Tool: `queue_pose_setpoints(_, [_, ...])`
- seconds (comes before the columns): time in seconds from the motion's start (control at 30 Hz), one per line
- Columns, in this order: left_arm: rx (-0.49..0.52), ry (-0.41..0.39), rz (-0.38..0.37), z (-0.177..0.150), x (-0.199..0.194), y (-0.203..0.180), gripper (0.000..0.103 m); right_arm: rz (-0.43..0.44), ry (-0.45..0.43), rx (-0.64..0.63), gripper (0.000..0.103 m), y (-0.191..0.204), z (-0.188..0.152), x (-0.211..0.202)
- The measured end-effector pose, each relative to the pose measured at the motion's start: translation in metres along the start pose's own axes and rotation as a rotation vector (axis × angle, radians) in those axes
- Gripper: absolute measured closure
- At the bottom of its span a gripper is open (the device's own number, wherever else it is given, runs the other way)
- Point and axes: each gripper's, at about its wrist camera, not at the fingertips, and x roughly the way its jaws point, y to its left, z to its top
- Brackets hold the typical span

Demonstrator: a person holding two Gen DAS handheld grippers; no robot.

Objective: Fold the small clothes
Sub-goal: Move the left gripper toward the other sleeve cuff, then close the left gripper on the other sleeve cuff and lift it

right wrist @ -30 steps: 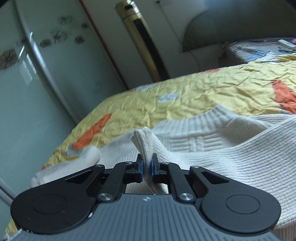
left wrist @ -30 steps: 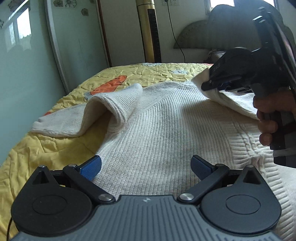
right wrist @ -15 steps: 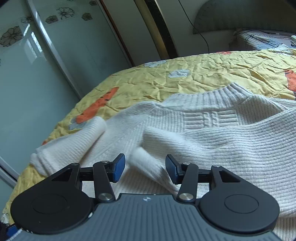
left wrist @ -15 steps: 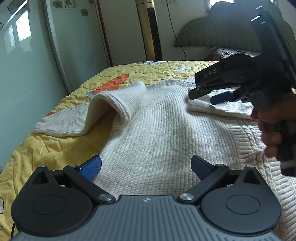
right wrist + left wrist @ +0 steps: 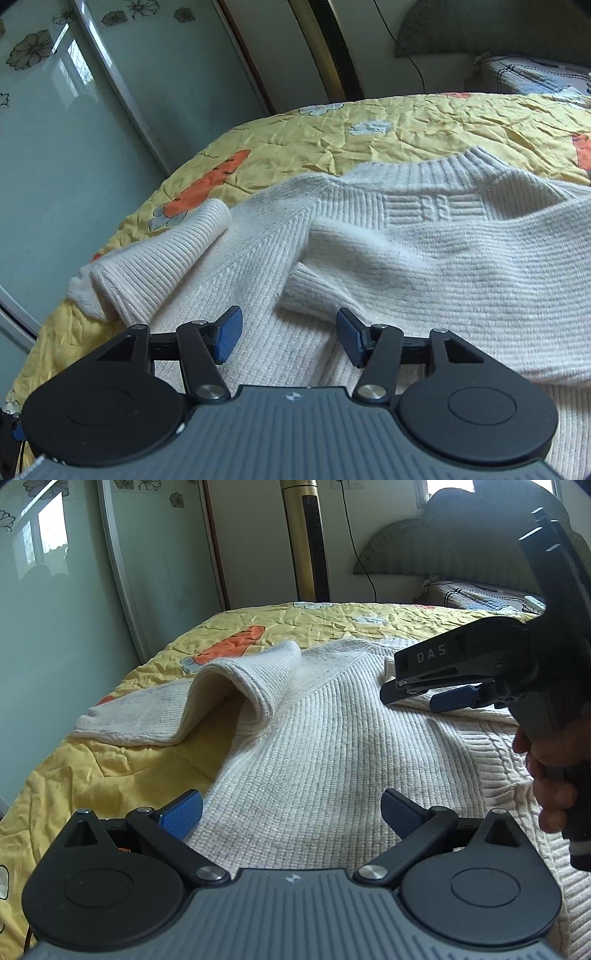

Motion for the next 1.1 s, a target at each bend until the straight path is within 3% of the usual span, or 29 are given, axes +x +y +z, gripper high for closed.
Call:
queue_pose_setpoints(0.23, [-0.041,-0.009,-0.013,0.003,-0.003,0.016,0.0,-0.017,-0.027,-0.067,0.042,0.014,-0.01,-0.014])
queue_pose_setpoints(0.33, [-0.096,-0.037,0.037,0.009,-0.002,0.038,0.0,-0.041,-0.033,-0.131,0.04,0.024,-0.018,-0.019])
queue_pose_setpoints(0.47, [-0.225,-0.028,0.093,0.017,0.008,0.086,0.0,-0.072,-0.032,-0.23,0.037,0.038,-0.034,-0.021])
queue_pose_setpoints(0.6, [-0.411,-0.001,0.08,0.016,0.023,0.141,0.0,-0.095,-0.027,-0.32,0.036,0.05,-0.056,-0.019])
queue_pose_setpoints(0.7, [-0.607,0.018,-0.018,0.01,0.037,0.182,0.0,-0.092,-0.045,-0.351,0.031,0.055,-0.068,-0.021])
queue_pose_setpoints(0.83, [-0.912,0.052,-0.272,-0.002,0.067,0.224,0.0,-0.092,-0.067,-0.357,0.027,0.057,-0.077,-0.022])
queue_pose_setpoints(0.97, [-1.189,0.076,-0.533,-0.016,0.103,0.242,0.0,-0.079,-0.077,-0.329,0.025,0.052,-0.079,-0.025])
queue_pose_setpoints(1.1, [-1.323,0.052,-0.631,-0.019,0.123,0.247,0.001,-0.066,-0.081,-0.307,0.024,0.047,-0.077,-0.023])
